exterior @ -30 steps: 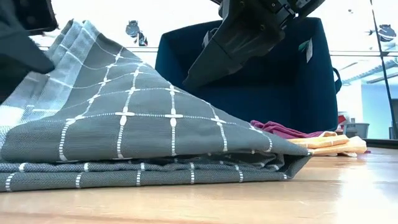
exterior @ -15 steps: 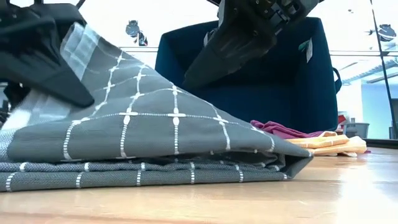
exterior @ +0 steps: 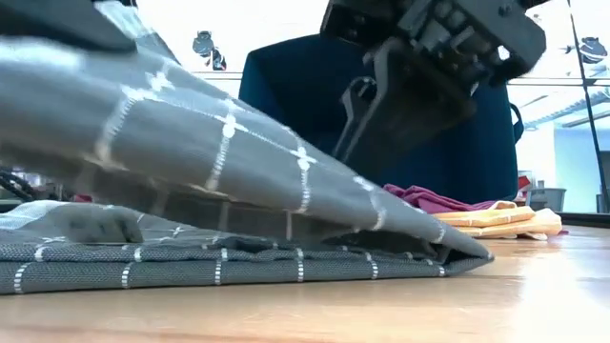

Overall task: Fold towel
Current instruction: Fold the gray towel

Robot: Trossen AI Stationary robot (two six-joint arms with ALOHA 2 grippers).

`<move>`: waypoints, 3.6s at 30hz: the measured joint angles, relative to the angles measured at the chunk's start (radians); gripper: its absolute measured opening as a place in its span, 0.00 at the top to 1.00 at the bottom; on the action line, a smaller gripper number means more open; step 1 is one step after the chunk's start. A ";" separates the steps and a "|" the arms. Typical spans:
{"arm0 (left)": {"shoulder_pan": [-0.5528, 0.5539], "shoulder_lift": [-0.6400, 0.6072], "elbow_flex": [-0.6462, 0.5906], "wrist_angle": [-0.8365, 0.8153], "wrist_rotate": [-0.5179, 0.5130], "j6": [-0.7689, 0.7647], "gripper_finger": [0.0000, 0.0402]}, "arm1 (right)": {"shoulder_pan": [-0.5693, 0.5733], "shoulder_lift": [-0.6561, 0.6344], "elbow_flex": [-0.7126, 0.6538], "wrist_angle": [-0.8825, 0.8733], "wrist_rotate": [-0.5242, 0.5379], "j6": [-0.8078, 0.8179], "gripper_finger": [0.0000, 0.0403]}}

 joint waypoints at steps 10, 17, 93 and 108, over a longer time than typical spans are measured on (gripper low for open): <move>-0.050 0.000 0.000 0.035 0.045 -0.199 0.99 | 0.026 0.000 -0.022 0.003 0.028 -0.052 0.42; -0.082 0.000 0.001 -0.006 0.043 -0.308 0.99 | 0.032 0.000 -0.022 0.048 0.014 -0.115 0.42; 0.247 -0.080 0.001 -0.337 0.398 -0.111 0.90 | 0.107 -0.106 -0.062 0.072 0.093 -0.034 0.42; 0.246 -0.080 0.001 -0.344 0.411 -0.124 0.52 | 0.069 0.069 -0.082 0.311 0.097 -0.089 0.42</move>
